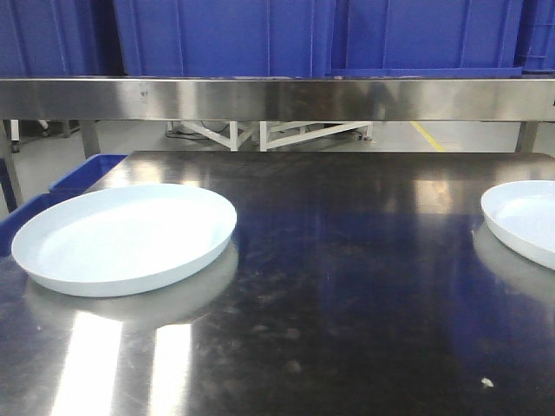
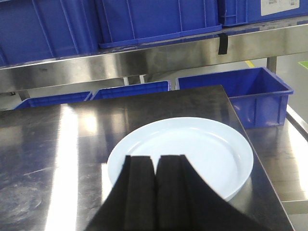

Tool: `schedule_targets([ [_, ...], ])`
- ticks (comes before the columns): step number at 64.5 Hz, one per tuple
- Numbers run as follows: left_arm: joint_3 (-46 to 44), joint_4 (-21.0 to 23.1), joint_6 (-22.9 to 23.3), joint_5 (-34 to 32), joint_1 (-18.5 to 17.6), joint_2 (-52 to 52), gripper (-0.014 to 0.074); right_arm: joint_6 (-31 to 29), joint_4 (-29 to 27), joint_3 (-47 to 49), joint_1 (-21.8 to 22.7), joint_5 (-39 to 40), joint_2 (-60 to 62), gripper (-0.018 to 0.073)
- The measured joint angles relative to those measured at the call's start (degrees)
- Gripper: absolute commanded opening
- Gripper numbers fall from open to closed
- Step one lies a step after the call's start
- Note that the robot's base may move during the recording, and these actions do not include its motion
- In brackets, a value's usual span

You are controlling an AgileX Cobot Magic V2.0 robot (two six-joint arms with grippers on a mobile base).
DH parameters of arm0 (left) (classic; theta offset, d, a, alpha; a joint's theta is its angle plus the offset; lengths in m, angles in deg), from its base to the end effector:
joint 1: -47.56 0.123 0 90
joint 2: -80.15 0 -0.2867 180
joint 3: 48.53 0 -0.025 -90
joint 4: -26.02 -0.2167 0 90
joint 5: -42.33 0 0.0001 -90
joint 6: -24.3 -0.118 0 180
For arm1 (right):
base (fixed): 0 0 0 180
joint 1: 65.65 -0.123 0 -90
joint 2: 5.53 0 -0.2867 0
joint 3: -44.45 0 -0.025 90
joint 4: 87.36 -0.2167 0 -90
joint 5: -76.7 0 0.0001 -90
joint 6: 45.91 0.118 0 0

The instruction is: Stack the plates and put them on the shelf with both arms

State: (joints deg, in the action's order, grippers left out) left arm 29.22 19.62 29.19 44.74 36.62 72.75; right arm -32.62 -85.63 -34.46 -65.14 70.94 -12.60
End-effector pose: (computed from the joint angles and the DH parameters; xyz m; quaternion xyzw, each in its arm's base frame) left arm 0.0466 -0.0084 0.2081 0.0733 0.6879 -0.0578 0.7198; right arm 0.0478 -0.0008 0.1947 0.0766 0.7137 0.0660 0.6932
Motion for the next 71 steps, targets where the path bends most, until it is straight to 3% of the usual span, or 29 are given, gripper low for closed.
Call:
schedule_targets([
  [54, -0.3, -1.0, -0.6, 0.6, 0.0, 0.0, 0.0097, 0.0, 0.0, 0.0, 0.0, 0.0, 0.0, 0.0015],
  [64, -11.0, -1.1, -0.6, 12.0, 0.0, -7.1, 0.0097, 0.0, 0.0, 0.0, 0.0, 0.0, 0.0, 0.0015],
  [71, -27.4, -2.8, -0.6, 24.0, -0.7, -19.2, 0.0097, 0.0, 0.0, 0.0, 0.0, 0.0, 0.0, 0.0015],
])
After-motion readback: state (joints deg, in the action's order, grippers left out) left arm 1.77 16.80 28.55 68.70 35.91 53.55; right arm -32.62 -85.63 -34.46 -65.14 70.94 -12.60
